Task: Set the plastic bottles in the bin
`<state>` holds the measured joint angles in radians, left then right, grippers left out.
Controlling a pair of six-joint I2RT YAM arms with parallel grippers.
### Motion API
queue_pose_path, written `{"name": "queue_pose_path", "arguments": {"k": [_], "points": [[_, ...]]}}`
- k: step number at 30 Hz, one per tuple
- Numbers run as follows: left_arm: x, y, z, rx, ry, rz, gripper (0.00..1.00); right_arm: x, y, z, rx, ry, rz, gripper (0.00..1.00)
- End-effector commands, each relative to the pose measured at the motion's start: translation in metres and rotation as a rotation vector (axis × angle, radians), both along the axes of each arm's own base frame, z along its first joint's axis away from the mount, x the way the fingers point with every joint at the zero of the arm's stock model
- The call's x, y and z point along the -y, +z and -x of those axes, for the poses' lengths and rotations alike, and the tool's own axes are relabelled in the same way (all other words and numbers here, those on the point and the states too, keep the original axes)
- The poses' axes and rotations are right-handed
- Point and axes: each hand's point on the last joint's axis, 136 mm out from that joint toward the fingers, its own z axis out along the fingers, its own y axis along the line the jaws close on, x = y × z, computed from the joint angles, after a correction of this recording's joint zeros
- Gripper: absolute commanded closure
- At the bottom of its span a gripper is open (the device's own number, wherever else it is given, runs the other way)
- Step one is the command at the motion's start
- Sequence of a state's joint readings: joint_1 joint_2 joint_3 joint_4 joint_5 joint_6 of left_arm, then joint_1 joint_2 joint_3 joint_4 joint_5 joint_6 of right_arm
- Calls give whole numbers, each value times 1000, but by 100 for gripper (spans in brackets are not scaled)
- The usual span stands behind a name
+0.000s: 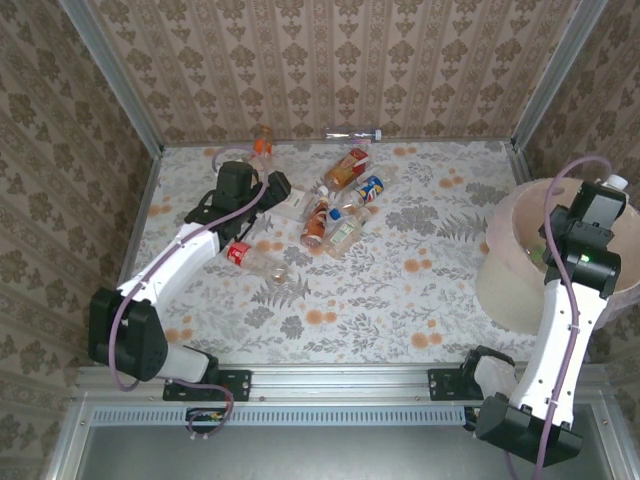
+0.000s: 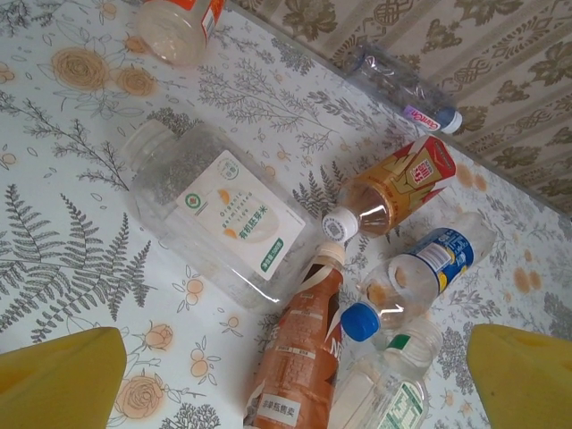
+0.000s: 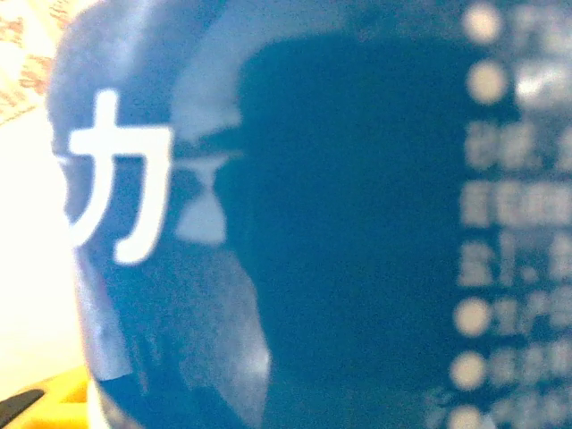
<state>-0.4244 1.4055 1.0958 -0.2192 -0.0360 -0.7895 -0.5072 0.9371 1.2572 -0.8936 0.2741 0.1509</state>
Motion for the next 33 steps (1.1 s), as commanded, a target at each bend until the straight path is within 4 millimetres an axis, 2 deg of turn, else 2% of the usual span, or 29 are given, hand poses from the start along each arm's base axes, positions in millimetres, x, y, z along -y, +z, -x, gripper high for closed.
{"name": "queue_pose_path", "arguments": {"k": [1,3,9,13,17,28,30,33], "points": [[4,5,0,2,-17,13,1,8,-13,19,-95,-52,21,46],[4,4,0,-2,-12,22,1,9,-17,22,-112,-65,18,44],[3,3,1,-10,-6,25,1,6,-17,28,-112,-80,5,14],[0,2,2,-16,7,13,0,2,-15,25,-106,-48,-6,5],[-4,-3,3,-24,30,7,0,-3,-8,20,-52,-29,-14,0],[-10,-9,4,-44,73,21,0,-20,13,9,124,32,-11,0],[-12,-14,4,-59,86,34,0,-30,19,3,184,72,-35,0],[-13,-18,5,-81,96,59,0,-62,33,-15,338,230,-103,0]]}}
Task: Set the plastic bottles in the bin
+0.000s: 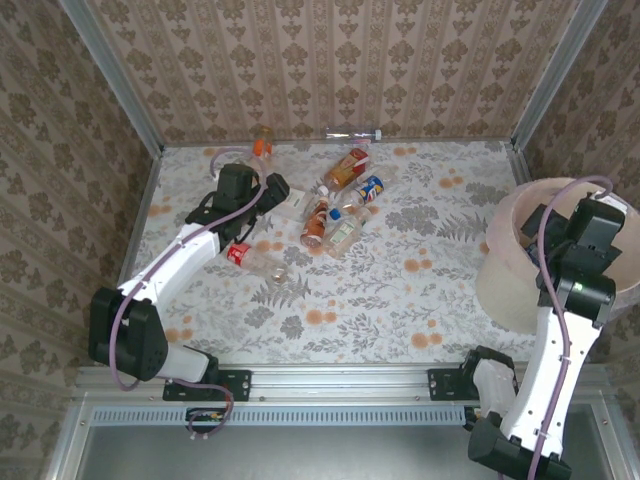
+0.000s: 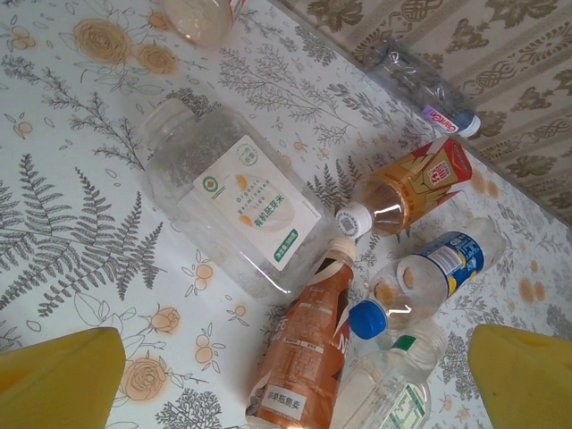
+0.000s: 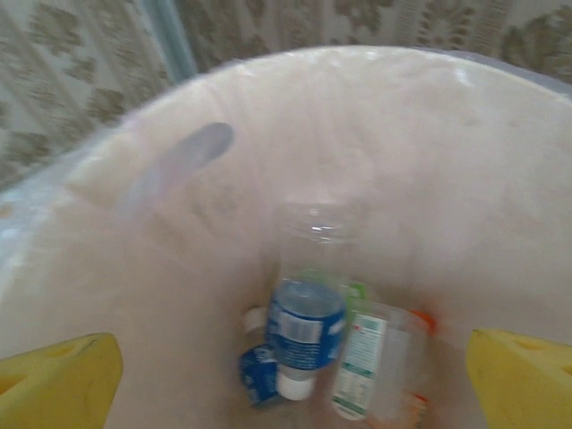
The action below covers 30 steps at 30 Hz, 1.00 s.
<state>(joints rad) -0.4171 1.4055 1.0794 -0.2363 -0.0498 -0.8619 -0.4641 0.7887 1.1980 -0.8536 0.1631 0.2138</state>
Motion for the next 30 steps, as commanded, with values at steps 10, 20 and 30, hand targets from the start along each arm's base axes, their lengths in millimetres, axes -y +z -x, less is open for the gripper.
{"name": "queue_pose_path", "arguments": {"k": [10,20,30], "points": [[-18,-25,8,-103,81,47,0,-123,71,-51,489,593,-141,0],[-5,-43,6,-212,3,71,0,-184,73,-76,521,800,-138,0],[-7,-68,-8,-345,11,-44,0,-238,41,-106,444,926,-186,0]]}}
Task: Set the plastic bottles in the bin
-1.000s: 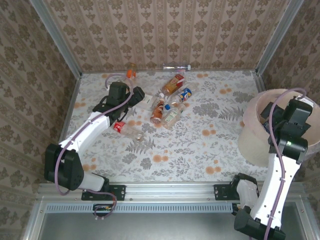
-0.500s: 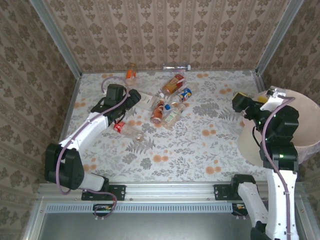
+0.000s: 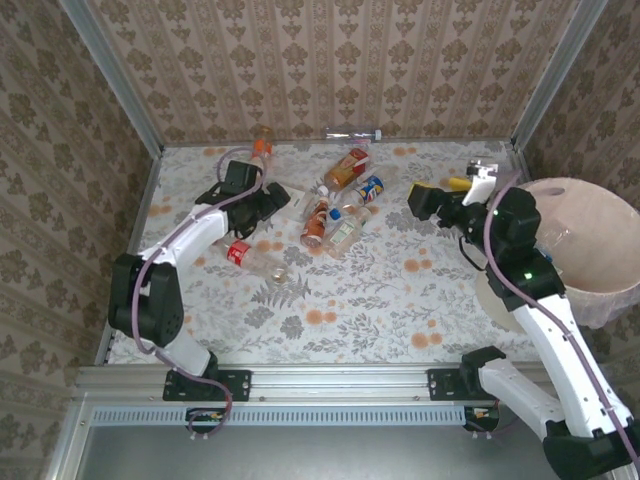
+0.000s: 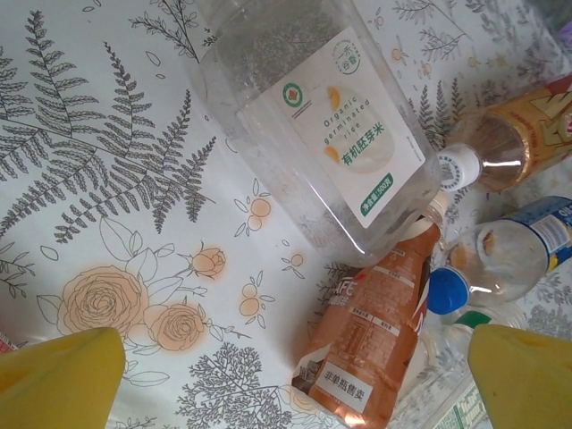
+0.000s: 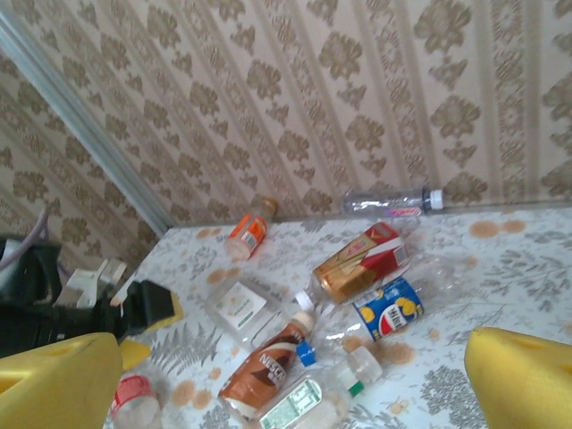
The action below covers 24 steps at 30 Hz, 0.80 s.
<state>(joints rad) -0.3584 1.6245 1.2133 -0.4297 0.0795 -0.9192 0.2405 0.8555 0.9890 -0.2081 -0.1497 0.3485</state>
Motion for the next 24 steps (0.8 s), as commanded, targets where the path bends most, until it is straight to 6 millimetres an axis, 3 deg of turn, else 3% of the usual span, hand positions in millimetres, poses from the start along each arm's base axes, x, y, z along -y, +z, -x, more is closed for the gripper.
{"name": "queue_pose_path", "arguments": {"k": [1,7,15,24], "points": [[-8,-4,-5,-55,8,-75,0,-4,1,-8,27,-17,-10,0],[-8,-16,-34,-101,104,-156,0,-4,-14,-11,-16,-46,-21,0],[-10,-36,-63,-282,258,-273,0,10,-19,3,-41,-99,10,0],[1,-53,-94,-251,323,-288,0,17,-22,16,-59,-105,79,0]]}}
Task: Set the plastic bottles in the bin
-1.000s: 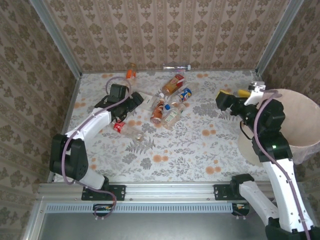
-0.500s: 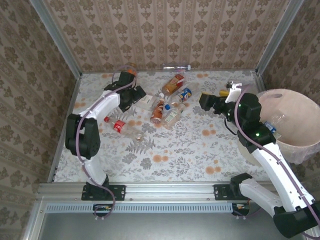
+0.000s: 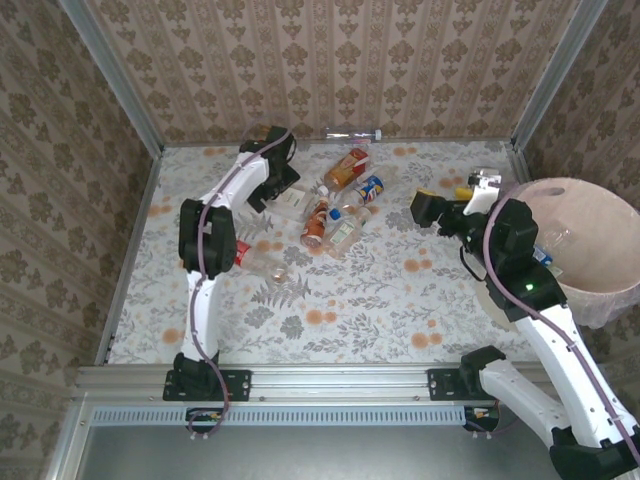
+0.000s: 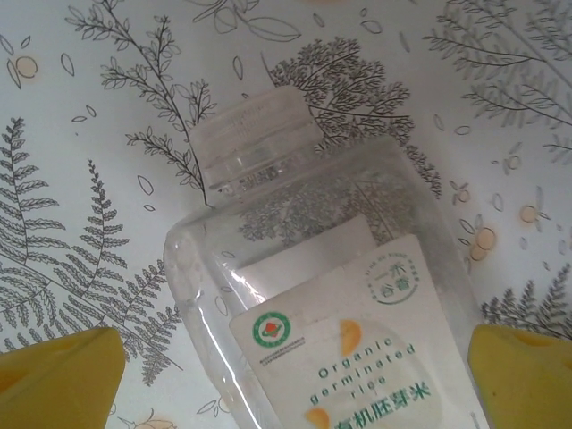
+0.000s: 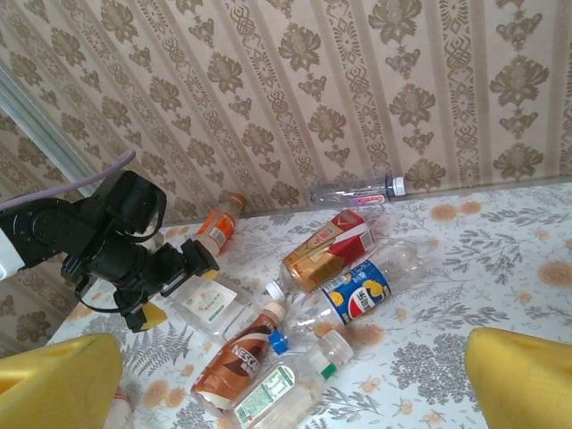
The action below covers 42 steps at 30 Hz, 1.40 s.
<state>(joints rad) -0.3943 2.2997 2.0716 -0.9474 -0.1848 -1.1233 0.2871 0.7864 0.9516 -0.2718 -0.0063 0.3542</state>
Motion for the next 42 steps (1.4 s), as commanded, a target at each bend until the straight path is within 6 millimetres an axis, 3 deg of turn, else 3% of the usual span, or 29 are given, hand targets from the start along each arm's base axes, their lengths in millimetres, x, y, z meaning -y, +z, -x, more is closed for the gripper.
{"name": "queue_pose_path", "arguments": {"k": [1,13,20,27,38,42], "points": [[-7,1,-2,7,47,-51,0,3,-10,3,-38,-8,57,0],[4,-32,-21,22,18,-75,1,5,-19,5,-69,-10,93,0],[8,-23,-17,95,-25,-23,8,6,-23,5,-79,-13,95,0],[1,-18,10,119,-81,-3,9,3,-30,6,-96,0,86,0],[-26,-18,49,95,-185,-14,10,-18,-67,6,-177,88,5,0],[-21,-17,56,88,-281,0,10,-26,-77,5,-189,115,1,1]]}}
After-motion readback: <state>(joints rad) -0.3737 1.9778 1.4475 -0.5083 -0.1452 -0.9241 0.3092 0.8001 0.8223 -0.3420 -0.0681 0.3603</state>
